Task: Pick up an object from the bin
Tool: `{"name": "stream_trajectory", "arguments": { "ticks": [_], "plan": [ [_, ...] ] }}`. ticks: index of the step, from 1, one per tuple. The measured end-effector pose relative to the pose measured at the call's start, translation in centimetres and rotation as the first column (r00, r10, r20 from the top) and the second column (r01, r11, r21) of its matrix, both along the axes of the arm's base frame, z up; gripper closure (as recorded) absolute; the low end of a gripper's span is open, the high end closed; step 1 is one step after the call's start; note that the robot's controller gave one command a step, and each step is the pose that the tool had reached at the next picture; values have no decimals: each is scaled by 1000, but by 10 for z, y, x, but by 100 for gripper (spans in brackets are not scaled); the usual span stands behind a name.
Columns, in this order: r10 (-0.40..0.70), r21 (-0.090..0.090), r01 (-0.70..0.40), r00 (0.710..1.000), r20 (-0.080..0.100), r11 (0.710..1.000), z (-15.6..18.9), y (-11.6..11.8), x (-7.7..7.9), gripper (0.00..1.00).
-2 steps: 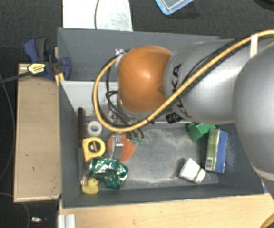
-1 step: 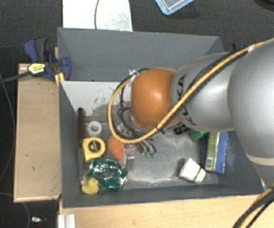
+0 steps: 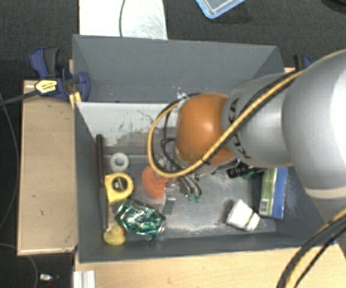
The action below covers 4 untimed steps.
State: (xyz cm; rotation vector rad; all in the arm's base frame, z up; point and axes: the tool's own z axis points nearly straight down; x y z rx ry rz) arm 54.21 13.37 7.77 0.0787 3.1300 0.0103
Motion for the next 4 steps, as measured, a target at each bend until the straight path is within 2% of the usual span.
{"name": "stream_trajectory", "arguments": {
  "ticks": [1, 2, 3, 4],
  "plan": [
    [358, -6, -358, 934, 5, 934, -4, 11, -3, 100],
    [357, -6, -357, 934, 5, 934, -4, 11, -3, 100],
    [358, -5, -358, 934, -2, 934, 49, 8, -9, 100],
    [343, -6, -343, 939, 7, 939, 97, 8, -1, 100]
  ]
}}
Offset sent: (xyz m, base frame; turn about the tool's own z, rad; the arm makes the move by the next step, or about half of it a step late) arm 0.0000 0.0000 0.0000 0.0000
